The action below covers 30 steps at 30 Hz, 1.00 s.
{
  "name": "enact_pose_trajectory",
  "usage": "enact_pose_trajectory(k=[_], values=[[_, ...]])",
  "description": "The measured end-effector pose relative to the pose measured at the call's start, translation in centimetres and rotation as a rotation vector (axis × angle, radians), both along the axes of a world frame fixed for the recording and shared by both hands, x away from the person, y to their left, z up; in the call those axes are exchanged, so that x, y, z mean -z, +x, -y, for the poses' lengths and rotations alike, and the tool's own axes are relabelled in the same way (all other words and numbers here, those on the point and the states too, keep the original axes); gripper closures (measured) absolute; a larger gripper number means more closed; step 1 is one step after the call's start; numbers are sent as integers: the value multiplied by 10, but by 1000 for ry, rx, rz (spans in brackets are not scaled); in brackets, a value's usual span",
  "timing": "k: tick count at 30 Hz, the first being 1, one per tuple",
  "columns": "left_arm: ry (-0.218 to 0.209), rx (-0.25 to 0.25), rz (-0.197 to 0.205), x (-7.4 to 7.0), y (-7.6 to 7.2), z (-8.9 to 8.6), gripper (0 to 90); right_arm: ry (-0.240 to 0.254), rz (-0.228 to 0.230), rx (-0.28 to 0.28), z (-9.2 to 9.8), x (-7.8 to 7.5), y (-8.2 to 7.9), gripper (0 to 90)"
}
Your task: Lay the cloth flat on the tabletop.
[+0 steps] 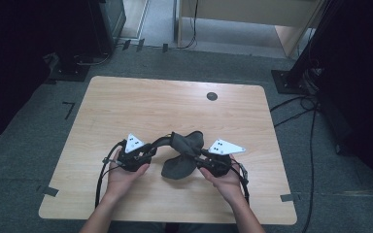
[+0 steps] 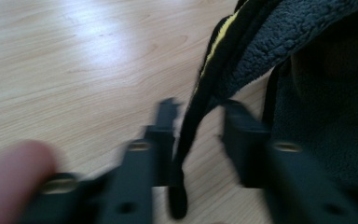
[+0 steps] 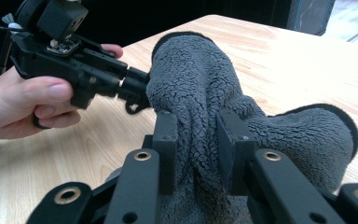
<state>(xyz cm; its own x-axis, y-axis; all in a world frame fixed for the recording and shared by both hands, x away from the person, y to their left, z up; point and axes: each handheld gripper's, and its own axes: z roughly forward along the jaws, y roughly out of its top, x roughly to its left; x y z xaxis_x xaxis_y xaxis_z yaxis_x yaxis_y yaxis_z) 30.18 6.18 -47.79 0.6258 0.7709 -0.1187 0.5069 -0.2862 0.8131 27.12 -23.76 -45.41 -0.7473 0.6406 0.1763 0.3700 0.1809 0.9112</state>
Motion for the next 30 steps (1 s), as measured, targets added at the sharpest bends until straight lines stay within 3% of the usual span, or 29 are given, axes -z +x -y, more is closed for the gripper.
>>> enact_pose_trajectory(k=[4, 7, 12, 18, 22, 25, 27, 29, 30], values=[[-4, 19, 21, -5, -1, -14, 873, -3, -12, 27, 7, -1, 1, 691], [-48, 12, 48, -16, -3, -27, 876, -2, -26, 72, 16, -3, 3, 720], [-106, -7, 133, -42, -12, -44, 879, 36, -14, 121, 31, -11, 2, 781], [-213, -30, 206, -70, -23, -65, 879, 176, -3, 142, 51, -32, -2, 786], [-227, -45, 242, -79, -27, -76, 879, 221, 13, 133, 62, -45, -5, 779], [-224, -91, 243, -77, -25, -85, 879, 224, -3, 158, 69, -45, -4, 789], [-243, -137, 223, -73, -21, -97, 879, 217, -36, 222, 76, -41, -2, 796], [-228, -156, 167, -66, -13, -108, 878, 228, -90, 305, 90, -34, 2, 796], [-196, -142, 103, -58, -6, -112, 877, 216, -114, 358, 96, -30, 3, 783]])
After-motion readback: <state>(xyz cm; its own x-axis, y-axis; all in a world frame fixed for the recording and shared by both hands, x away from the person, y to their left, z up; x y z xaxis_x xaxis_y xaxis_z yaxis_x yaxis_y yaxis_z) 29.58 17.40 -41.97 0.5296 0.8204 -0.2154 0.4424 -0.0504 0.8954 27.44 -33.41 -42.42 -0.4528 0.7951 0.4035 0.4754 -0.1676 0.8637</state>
